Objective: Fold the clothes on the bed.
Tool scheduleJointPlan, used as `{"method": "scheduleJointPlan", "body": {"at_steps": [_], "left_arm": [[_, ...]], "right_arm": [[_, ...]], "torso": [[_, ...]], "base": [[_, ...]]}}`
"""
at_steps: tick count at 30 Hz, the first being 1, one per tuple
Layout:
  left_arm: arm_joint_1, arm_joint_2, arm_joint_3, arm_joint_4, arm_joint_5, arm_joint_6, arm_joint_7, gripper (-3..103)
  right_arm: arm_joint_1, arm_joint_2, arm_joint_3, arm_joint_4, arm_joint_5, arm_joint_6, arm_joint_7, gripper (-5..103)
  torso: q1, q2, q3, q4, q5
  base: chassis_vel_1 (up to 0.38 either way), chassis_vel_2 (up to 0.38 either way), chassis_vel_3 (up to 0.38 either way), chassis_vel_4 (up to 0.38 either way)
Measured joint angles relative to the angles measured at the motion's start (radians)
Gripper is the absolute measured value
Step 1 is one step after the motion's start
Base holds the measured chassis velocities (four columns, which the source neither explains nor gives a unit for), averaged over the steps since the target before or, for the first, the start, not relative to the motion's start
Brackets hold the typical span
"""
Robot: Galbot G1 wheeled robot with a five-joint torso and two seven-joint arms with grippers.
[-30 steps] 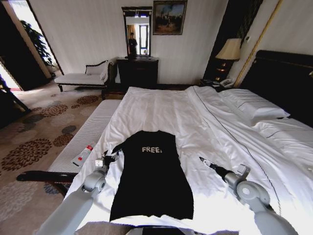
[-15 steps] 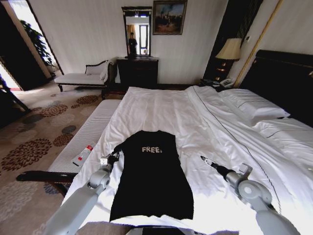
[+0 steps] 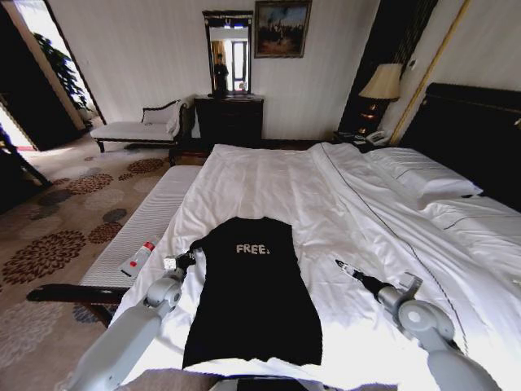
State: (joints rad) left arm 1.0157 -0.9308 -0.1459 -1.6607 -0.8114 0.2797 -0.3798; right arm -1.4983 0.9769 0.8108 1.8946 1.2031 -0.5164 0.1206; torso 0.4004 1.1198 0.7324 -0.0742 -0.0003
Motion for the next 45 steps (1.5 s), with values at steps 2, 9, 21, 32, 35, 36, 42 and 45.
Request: {"method": "scheduleJointPlan", "body": {"at_steps": [2, 9, 21, 32, 35, 36, 42, 45], "left_arm": [[-0.007, 0.008, -0.009, -0.014, -0.032, 0.012, -0.01, 0], [-0.092, 0.013, -0.025, 0.002, -0.18, 0.065, -0.056, 0], [-0.283, -0.023, 0.097, 0.024, -0.312, 0.145, -0.106, 0], [-0.377, -0.073, 0.266, -0.05, -0.38, 0.201, -0.214, 0], [-0.419, -0.095, 0.334, -0.018, -0.383, 0.221, -0.235, 0], [-0.419, -0.095, 0.334, -0.018, -0.383, 0.221, -0.235, 0], [-0.472, -0.129, 0.421, 0.049, -0.374, 0.245, -0.249, 0], [-0.516, -0.157, 0.478, 0.085, -0.365, 0.254, -0.253, 0]], "right_arm": [[0.0, 0.0, 0.0, -0.001, -0.001, 0.0, 0.0, 100], [0.001, 0.0, 0.003, -0.005, 0.002, -0.002, 0.002, 100], [-0.022, -0.012, 0.028, -0.004, 0.004, -0.003, -0.005, 100], [-0.026, -0.018, 0.05, -0.015, 0.018, -0.003, -0.013, 100], [-0.03, -0.024, 0.062, -0.021, 0.026, -0.002, -0.019, 100], [-0.03, -0.024, 0.062, -0.021, 0.026, -0.002, -0.019, 100], [-0.042, -0.034, 0.082, -0.03, 0.037, 0.0, -0.031, 100], [-0.043, -0.038, 0.087, -0.034, 0.042, 0.001, -0.034, 100]], "torso": [[0.0, 0.0, 0.0, 0.0, 0.0], [0.0, 0.0, 0.0, -0.0001, 0.0001], [0.0, 0.0, 0.0, -0.0002, 0.0003], [0.0, 0.0, 0.0, 0.0, 0.0003], [0.0, 0.0, 0.0, 0.0, 0.0003], [0.0, 0.0, 0.0, 0.0, 0.0003], [0.0, 0.0, 0.0, -0.0001, 0.0002], [0.0, 0.0, 0.0, -0.0001, 0.0003]], "base": [[0.0, 0.0, 0.0, 0.0], [0.0, 0.0, 0.0, 0.0], [0.0, 0.0, 0.0, 0.0], [0.0, 0.0, 0.0, 0.0], [0.0, 0.0, 0.0, 0.0], [0.0, 0.0, 0.0, 0.0], [0.0, 0.0, 0.0, 0.0], [0.0, 0.0, 0.0, 0.0]]}}
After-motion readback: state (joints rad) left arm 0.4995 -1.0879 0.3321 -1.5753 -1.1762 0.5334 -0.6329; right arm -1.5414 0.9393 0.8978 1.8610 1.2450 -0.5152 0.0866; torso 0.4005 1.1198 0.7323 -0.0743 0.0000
